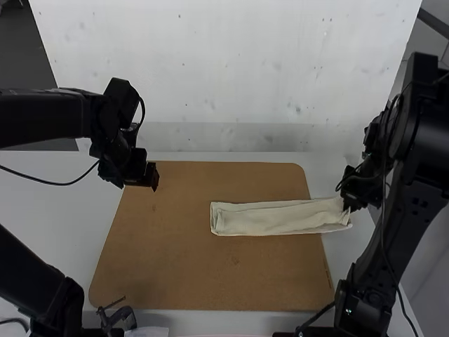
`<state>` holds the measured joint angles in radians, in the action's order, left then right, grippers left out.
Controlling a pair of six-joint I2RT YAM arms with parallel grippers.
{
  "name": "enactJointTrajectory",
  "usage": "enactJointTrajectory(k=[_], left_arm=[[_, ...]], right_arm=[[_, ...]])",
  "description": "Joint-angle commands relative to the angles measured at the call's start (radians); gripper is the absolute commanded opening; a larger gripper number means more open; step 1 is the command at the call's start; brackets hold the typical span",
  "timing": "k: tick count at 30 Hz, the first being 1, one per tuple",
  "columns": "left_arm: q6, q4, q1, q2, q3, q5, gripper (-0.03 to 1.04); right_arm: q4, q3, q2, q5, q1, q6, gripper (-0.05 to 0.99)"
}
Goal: Fold the towel.
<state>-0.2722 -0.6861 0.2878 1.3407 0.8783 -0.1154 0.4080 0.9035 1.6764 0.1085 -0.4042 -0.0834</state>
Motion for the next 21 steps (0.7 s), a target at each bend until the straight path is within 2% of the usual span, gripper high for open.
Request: enactJointTrajectory(k=[1, 5, 7, 10, 14, 17, 21], left_arm=[[0.018, 0.005, -0.013, -0.032, 0.001, 0.005, 1.00], [0.027, 0.005, -0.024, -0.044, -0.004, 0.005, 1.00], [0.031, 0.008, -0.033, -0.044, -0.004, 0.005, 1.00], [0.036, 0.010, -0.049, -0.044, -0.004, 0.005, 1.00], [0.036, 0.019, -0.053, -0.044, -0.012, 0.005, 1.00], [0.037, 0.022, -0.061, -0.044, -0.016, 0.003, 1.00], [0.044, 0.023, -0.072, -0.051, -0.025, 0.005, 1.00]], right_arm=[[0.034, 0.064, -0.023, -0.020, -0.016, -0.033, 0.02], [0.075, 0.061, -0.073, -0.024, 0.042, -0.019, 0.02], [0.083, 0.040, -0.112, -0.033, 0.110, 0.019, 0.02], [0.081, -0.006, -0.161, -0.082, 0.266, 0.094, 0.02], [0.060, -0.044, -0.178, -0.161, 0.521, 0.237, 0.02], [0.057, -0.028, -0.156, -0.207, 0.686, 0.333, 0.02], [0.063, 0.031, -0.084, -0.240, 0.840, 0.421, 0.02]])
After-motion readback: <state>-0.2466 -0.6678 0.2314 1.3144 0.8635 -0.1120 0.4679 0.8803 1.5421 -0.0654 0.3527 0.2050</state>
